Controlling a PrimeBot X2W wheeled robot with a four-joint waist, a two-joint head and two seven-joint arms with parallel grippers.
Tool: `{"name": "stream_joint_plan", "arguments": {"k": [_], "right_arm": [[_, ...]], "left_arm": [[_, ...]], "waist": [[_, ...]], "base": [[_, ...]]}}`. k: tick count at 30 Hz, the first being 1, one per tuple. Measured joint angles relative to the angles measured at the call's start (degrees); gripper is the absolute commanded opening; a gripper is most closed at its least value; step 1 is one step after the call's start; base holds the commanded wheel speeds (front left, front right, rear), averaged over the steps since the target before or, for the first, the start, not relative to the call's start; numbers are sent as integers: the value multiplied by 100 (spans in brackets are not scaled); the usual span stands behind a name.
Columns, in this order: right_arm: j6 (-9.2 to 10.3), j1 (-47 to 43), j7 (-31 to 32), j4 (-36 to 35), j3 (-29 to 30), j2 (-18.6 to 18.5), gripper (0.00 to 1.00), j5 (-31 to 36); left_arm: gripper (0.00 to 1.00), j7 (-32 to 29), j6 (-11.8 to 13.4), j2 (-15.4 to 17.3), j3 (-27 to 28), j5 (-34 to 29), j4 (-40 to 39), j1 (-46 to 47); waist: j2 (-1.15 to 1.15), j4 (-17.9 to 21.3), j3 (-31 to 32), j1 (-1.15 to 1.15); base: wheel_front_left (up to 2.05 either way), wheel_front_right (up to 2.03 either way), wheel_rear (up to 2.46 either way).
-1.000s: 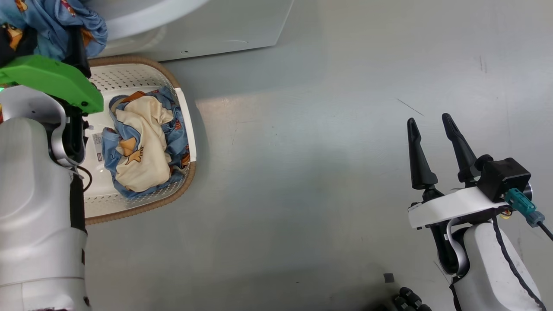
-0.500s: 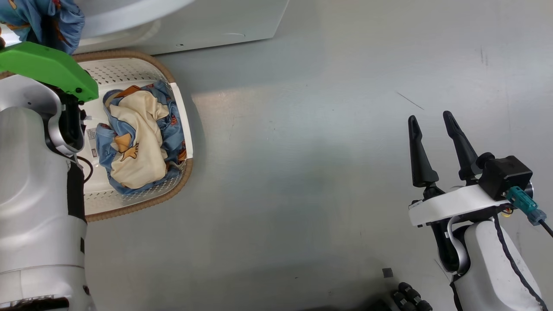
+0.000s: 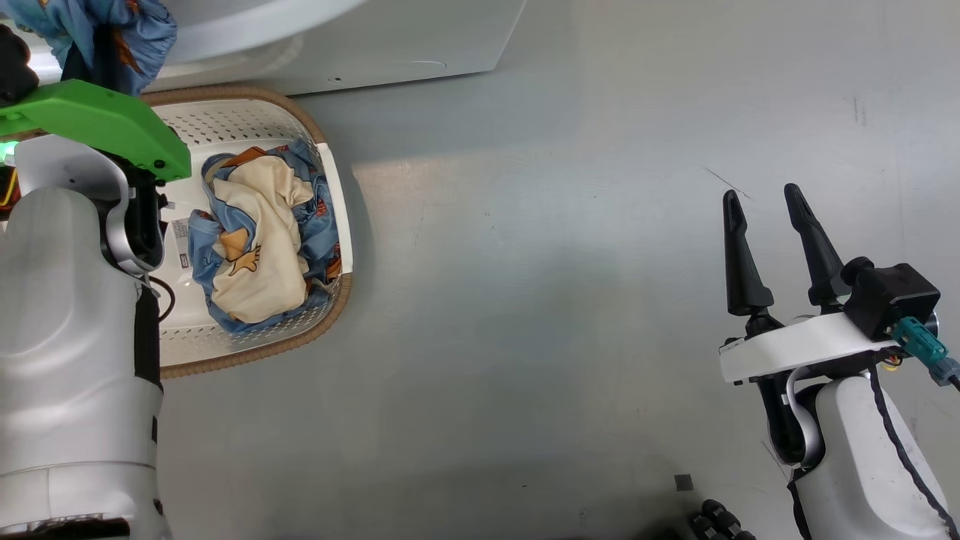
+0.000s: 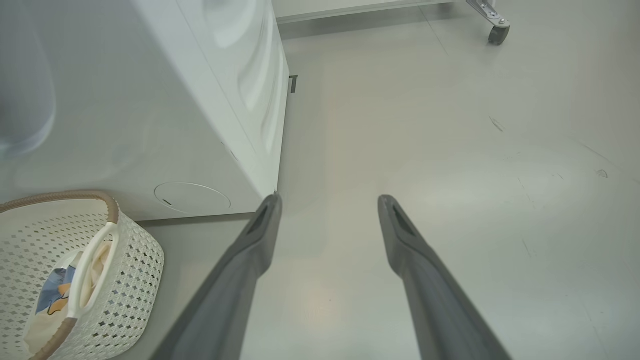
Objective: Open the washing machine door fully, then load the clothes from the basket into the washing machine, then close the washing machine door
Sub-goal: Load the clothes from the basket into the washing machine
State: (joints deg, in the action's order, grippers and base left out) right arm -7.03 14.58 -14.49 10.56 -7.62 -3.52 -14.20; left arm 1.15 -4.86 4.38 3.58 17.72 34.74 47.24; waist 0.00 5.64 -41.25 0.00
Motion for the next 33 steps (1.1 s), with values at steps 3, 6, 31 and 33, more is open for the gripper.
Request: {"name": "stream_joint_plan", "arguments": {"k": [3,6,31,33], "right_arm": [[0,13,0,1,11,0,100,0],[0,13,0,1,16,0,100,1],[0,-4,0,32,91,-1,100,2],[0,-10,0,37,91,-1,100,3]], "left_arm": [[0,23,-22,-23,-36,-12,-1,-8],[0,55,-24,-35,-79,-31,-3,-32],[0,286,-168,24,-287,4,-837,-431],[0,303,-171,44,-338,3,-971,-425]], "waist": [[0,-35,18,0],[0,-68,40,0],[0,-255,318,0],[0,-266,348,0]], "base": [[0,0,0],[0,0,0],[0,0,0],[0,0,0]]}}
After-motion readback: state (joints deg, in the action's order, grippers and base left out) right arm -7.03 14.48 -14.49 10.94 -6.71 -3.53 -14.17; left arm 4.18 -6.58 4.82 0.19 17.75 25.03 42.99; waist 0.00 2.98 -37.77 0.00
